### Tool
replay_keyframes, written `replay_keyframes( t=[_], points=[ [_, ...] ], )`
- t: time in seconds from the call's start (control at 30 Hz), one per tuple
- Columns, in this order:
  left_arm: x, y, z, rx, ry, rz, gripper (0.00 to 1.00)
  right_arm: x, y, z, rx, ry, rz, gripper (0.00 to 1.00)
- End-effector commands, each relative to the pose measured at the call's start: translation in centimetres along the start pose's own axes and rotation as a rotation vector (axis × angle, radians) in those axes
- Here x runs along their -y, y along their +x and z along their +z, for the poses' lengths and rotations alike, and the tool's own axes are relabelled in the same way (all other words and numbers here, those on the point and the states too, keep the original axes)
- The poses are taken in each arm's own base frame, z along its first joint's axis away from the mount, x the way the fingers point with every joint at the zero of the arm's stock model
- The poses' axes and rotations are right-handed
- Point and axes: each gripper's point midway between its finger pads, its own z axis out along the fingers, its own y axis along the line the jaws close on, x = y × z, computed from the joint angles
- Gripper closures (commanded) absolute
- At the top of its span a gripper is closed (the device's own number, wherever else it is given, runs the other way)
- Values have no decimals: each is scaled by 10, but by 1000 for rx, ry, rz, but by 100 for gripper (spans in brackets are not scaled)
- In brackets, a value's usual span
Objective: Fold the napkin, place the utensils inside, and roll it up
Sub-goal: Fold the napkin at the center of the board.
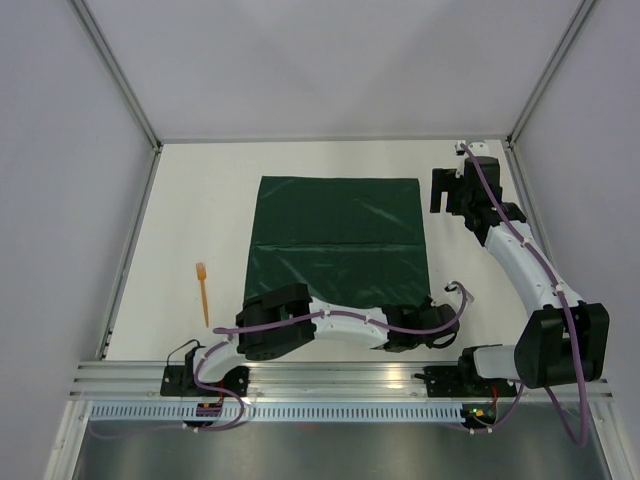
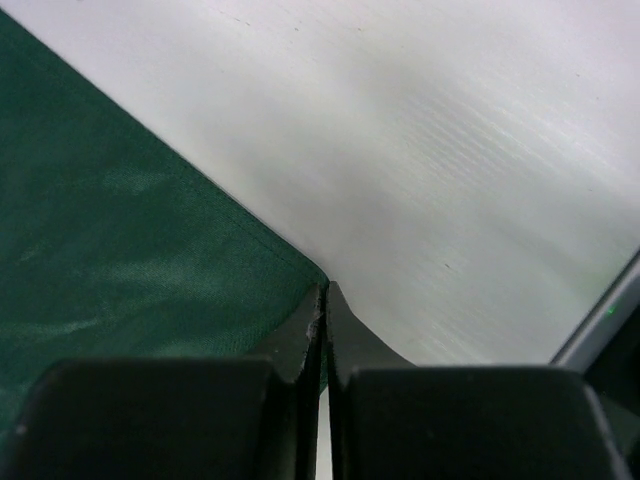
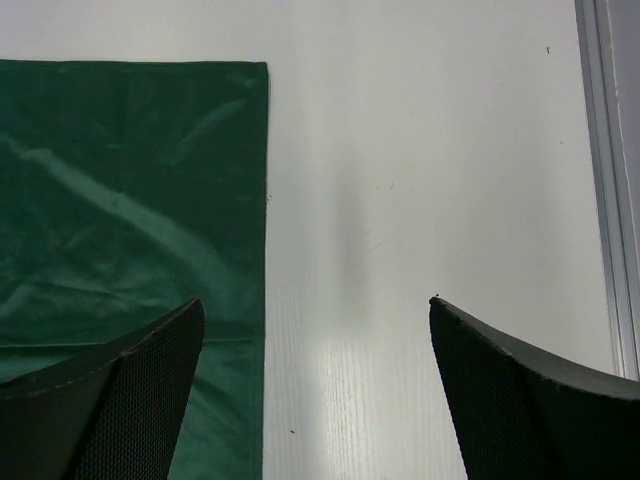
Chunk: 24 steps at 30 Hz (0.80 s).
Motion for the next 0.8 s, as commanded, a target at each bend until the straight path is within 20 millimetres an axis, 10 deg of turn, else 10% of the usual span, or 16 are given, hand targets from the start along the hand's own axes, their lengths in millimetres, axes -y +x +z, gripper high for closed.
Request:
replay_keyframes(
  t=[0.0,0.5,0.77],
  points=[
    [22,-25,-23,25,98,-93,98,5,-13,-6,19,19,1,2],
    [14,-65,-59,70,167,-257,98,5,-14,-10,28,19,0,2],
    [-85,-76,-64,84,109,-451,98,6,-17,-13,42,20,2,2]
  ],
)
